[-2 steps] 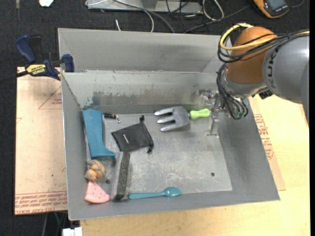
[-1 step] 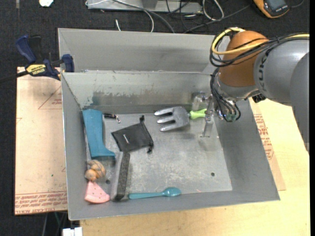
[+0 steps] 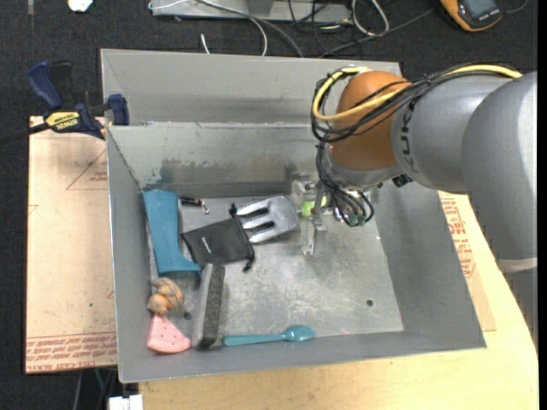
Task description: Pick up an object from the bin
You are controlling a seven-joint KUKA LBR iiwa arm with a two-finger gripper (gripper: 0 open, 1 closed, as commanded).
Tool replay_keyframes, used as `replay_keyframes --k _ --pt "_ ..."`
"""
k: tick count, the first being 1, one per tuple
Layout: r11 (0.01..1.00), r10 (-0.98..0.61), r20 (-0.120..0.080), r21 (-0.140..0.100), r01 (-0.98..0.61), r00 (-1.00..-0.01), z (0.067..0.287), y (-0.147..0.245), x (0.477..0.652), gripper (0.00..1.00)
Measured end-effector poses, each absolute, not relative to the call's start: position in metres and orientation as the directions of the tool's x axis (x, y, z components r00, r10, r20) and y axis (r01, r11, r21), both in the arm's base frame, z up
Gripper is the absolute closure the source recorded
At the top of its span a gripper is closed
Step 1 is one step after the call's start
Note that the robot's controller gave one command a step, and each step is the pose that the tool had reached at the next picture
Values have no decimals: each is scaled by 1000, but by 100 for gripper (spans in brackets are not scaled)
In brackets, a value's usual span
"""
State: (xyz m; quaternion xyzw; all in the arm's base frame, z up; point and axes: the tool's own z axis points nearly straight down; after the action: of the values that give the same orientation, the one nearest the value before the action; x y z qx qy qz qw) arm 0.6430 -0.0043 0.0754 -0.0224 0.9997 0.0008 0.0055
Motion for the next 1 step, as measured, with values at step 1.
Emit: replay_keyframes --k 1 --pt "977 -213 -17 -5 -213 -977 73 20 647 0"
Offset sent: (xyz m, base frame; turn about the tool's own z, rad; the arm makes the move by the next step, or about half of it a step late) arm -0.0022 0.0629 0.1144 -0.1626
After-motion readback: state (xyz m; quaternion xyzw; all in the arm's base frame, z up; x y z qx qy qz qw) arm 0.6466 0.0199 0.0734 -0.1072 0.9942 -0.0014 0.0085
